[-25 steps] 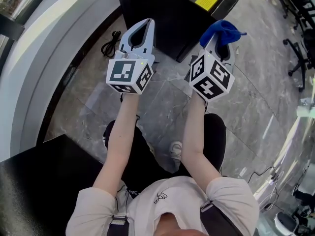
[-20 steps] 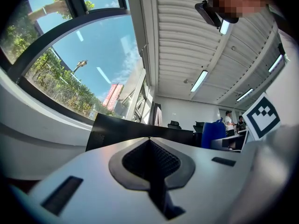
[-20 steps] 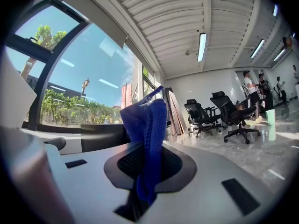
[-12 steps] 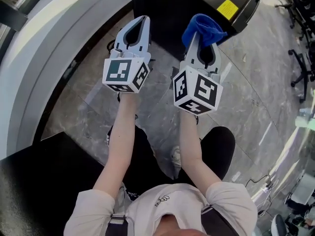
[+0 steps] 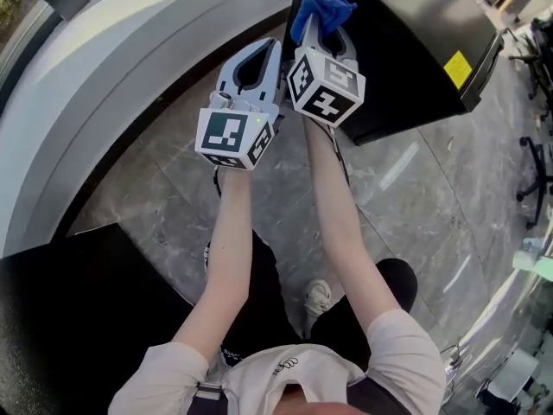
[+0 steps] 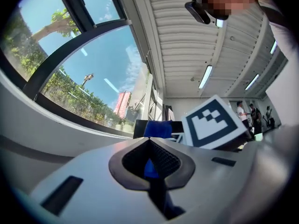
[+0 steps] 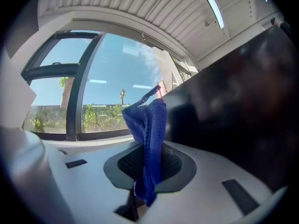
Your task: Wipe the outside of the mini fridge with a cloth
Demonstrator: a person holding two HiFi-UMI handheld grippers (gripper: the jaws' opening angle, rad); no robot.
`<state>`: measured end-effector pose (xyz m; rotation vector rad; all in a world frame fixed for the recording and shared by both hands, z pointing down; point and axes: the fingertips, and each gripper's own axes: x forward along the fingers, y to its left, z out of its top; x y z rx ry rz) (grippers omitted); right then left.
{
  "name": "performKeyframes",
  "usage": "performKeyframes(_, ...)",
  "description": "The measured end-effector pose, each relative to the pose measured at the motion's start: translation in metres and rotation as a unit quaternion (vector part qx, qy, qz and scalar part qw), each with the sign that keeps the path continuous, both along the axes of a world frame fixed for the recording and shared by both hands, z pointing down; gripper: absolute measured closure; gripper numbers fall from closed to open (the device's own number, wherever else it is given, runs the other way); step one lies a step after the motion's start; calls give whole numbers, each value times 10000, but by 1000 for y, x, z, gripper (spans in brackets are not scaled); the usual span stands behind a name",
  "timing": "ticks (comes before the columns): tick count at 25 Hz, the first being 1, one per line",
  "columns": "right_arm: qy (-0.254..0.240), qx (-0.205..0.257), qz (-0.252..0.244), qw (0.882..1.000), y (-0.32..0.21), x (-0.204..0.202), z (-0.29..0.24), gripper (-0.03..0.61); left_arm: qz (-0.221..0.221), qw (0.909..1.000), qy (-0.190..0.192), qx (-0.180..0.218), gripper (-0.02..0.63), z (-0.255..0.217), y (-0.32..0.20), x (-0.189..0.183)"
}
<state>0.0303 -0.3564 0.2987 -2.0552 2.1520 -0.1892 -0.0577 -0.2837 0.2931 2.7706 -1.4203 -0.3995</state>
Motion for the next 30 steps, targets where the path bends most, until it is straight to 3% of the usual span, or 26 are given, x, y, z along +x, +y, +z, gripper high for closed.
performKeyframes(2, 130, 35, -113, 9998, -20, -15, 6, 517, -150, 9998, -148, -63, 609, 9, -4, -13)
performKeyframes(4, 175, 24, -228, 9996, -35, -22, 19, 517, -260, 9996, -34, -143, 609, 13, -7, -26)
performKeyframes(7, 95, -201, -70, 9997, -51, -15, 45, 517, -409, 9986, 264, -198, 609, 12, -10, -44)
performKeyframes(10, 432, -264, 109, 9987, -63, -17, 50, 517, -490, 9982, 282, -209, 609, 12, -11, -50)
performKeyframes(14, 599, -234, 212, 9977, -74, -27, 43, 517, -455, 9978, 412, -267, 609, 13, -11, -43)
performKeyframes(18, 588, -288, 327, 9973, -75, -21, 45, 517, -393, 9986, 250, -252, 609, 14, -10, -34)
performKeyframes(22, 667, -315, 465, 9962, -68, -14, 47, 517, -403, 9974, 512, -301, 609, 12, -10, -37)
performKeyframes(30, 556, -385, 823, 9943, -36, 11, 47, 517, -283, 9981, 489, -262, 609, 7, -7, -19)
